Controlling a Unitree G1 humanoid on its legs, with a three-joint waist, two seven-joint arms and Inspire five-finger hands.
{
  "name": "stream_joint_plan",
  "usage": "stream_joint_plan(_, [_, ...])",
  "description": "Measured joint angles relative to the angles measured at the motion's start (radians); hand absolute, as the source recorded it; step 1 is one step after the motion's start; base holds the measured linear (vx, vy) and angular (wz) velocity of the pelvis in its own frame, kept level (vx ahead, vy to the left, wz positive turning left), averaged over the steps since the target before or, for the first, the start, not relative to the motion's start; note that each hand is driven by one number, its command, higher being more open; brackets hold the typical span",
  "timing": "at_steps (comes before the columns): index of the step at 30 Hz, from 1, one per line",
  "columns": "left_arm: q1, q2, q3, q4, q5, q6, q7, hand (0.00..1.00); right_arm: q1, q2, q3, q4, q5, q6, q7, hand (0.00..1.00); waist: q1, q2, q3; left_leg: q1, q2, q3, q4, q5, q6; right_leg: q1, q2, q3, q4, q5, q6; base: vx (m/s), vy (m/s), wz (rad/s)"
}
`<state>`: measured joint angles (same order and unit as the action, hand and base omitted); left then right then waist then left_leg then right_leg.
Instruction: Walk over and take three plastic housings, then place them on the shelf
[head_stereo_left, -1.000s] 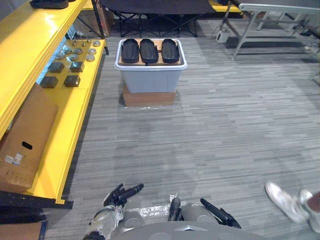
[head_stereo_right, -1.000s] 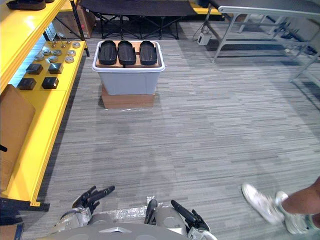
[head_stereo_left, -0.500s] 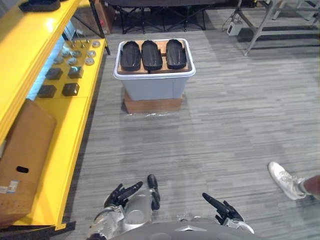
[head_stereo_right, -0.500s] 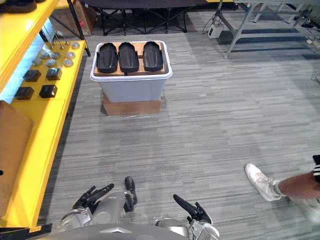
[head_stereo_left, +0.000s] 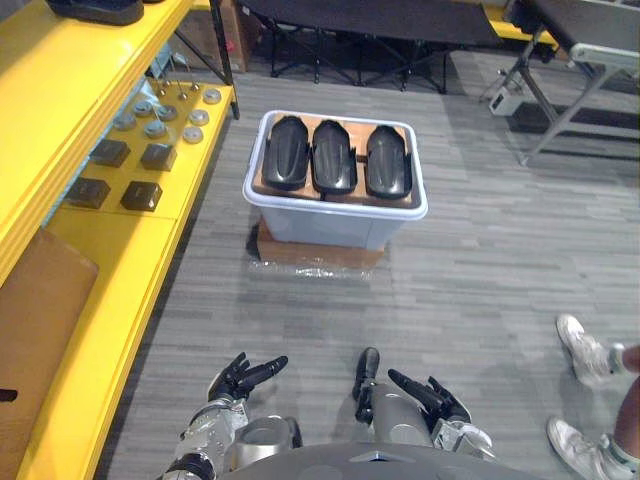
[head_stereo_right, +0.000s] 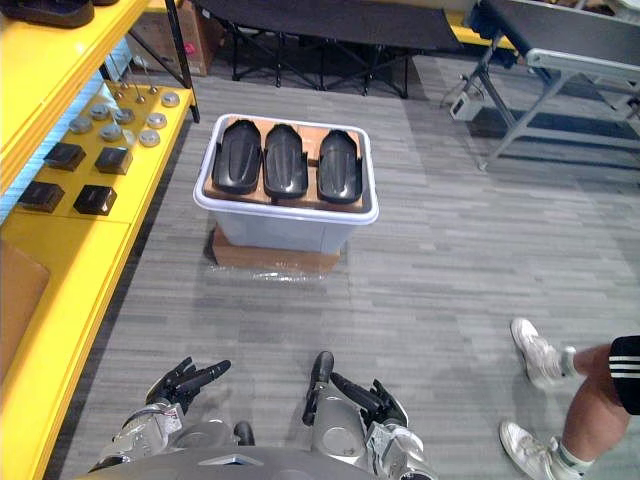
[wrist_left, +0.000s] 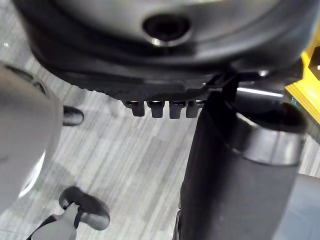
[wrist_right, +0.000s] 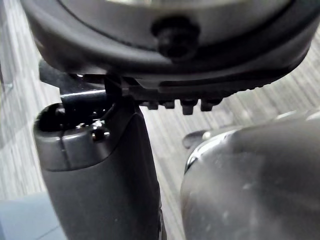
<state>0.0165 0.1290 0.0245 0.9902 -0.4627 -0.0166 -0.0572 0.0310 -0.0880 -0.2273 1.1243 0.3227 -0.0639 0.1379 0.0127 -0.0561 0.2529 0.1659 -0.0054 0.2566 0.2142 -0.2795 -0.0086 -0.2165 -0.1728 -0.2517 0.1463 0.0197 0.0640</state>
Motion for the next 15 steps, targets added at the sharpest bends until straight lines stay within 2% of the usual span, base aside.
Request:
stream_joint_plan(1, [0.004,-0.007,0.002,0.0,-0.002,0.003,0.0,1.0,0.002,-0.002,-0.001,0.001,0.001,0.006,-0.002,1.0,-0.006,0.002,-0.003,0.009,0.012,-0.01,0.012,-0.021,-0.013,0.0,0.006,0.004,0.024,0.036,-0.037,0.55,-0.392,0.36])
stream_joint_plan(2, [0.021,-0.015,0.012,0.0,-0.003,0.006,0.003,1.0,0.012,-0.014,-0.001,-0.001,0.002,0.011,-0.005,1.0,-0.016,0.026,-0.016,0.019,0.056,-0.022,0.035,-0.057,-0.048,-0.009,0.031,-0.016,0.086,0.041,-0.057,0.39,-0.281,0.23])
stream_joint_plan(3, [0.036,-0.02,0.019,0.0,-0.004,0.01,0.004,1.0,0.023,-0.019,-0.002,-0.005,0.002,0.012,-0.007,1.0,-0.016,0.042,-0.033,0.017,0.084,-0.024,0.064,-0.071,-0.071,-0.007,0.047,-0.029,0.101,0.032,-0.069,0.49,-0.34,0.22])
stream_joint_plan(4, [0.051,-0.031,0.032,0.0,-0.012,0.021,0.008,1.0,0.029,-0.019,-0.015,-0.009,0.001,0.013,-0.016,1.0,-0.015,0.056,-0.045,-0.047,0.136,-0.038,0.221,-0.077,-0.094,0.005,0.08,-0.055,0.113,-0.005,-0.093,0.45,-0.359,0.17])
stream_joint_plan(5, [0.048,-0.034,0.058,-0.022,-0.017,0.019,0.012,1.0,0.034,-0.019,-0.036,-0.009,0.0,0.013,-0.02,1.0,-0.016,0.071,-0.042,-0.15,0.203,-0.059,0.432,-0.034,-0.112,0.022,0.105,-0.075,0.112,-0.029,-0.106,0.45,-0.357,0.2])
stream_joint_plan(6, [0.045,-0.037,0.076,-0.029,-0.02,0.018,0.013,1.0,0.038,-0.021,-0.045,-0.009,0.0,0.014,-0.021,1.0,-0.015,0.085,-0.037,-0.199,0.233,-0.068,0.543,0.01,-0.099,0.04,0.119,-0.082,0.109,-0.046,-0.115,0.4,-0.332,0.21])
stream_joint_plan(7, [0.04,-0.047,0.098,-0.042,-0.02,0.013,0.015,1.0,0.048,-0.031,-0.057,-0.008,-0.001,0.016,-0.024,1.0,-0.014,0.114,-0.025,-0.269,0.303,-0.07,0.729,0.068,-0.089,0.101,0.153,-0.093,0.089,-0.071,-0.126,0.43,-0.271,0.2])
stream_joint_plan(8, [0.033,-0.04,0.1,-0.038,-0.02,0.014,0.017,1.0,0.059,-0.033,-0.069,0.0,-0.001,0.015,-0.03,1.0,-0.016,0.119,-0.018,-0.301,0.35,-0.063,0.833,0.064,-0.084,0.179,0.172,-0.109,0.056,-0.086,-0.139,0.43,-0.252,0.17])
stream_joint_plan(9, [0.028,-0.034,0.097,-0.036,-0.019,0.018,0.018,1.0,0.063,-0.03,-0.077,0.005,-0.001,0.014,-0.034,1.0,-0.015,0.115,-0.015,-0.303,0.356,-0.053,0.838,0.061,-0.082,0.221,0.174,-0.113,0.036,-0.087,-0.138,0.48,-0.274,0.12])
stream_joint_plan(11, [0.027,-0.026,0.089,-0.036,0.006,0.018,0.018,1.0,0.072,-0.017,-0.089,0.008,0.0,-0.013,-0.037,1.0,-0.014,0.093,-0.014,-0.297,0.357,0.055,0.672,0.049,-0.087,0.325,0.167,-0.121,-0.055,-0.083,-0.131,0.4,-0.213,0.07])
stream_joint_plan(12, [0.027,-0.027,0.088,-0.037,0.007,0.011,0.018,1.0,0.065,-0.016,-0.092,-0.008,-0.001,-0.044,-0.038,1.0,-0.014,0.091,-0.013,-0.303,0.315,0.126,0.416,0.059,-0.099,0.354,0.161,-0.122,-0.1,-0.077,-0.121,0.36,-0.069,-0.04])
stream_joint_plan(13, [0.028,-0.037,0.086,-0.036,0.007,0.004,0.019,1.0,0.058,-0.013,-0.091,-0.025,-0.001,-0.065,-0.039,1.0,-0.012,0.091,-0.013,-0.305,0.27,0.126,0.237,0.097,-0.097,0.355,0.158,-0.115,-0.115,-0.079,-0.11,0.35,-0.017,-0.1])
stream_joint_plan(14, [0.028,-0.04,0.084,-0.036,0.007,0.0,0.021,1.0,0.055,-0.012,-0.091,-0.029,0.0,-0.075,-0.039,1.0,-0.012,0.091,-0.013,-0.301,0.256,0.119,0.183,0.121,-0.093,0.354,0.157,-0.11,-0.115,-0.083,-0.104,0.29,0.093,-0.21])
stream_joint_plan(15, [0.027,-0.042,0.068,-0.035,0.007,0.002,0.032,1.0,0.053,-0.012,-0.089,-0.041,0.0,-0.092,-0.04,1.0,-0.014,0.093,-0.014,-0.283,0.232,0.106,0.094,0.185,-0.092,0.354,0.159,-0.099,-0.113,-0.091,-0.091,0.26,0.146,-0.23])
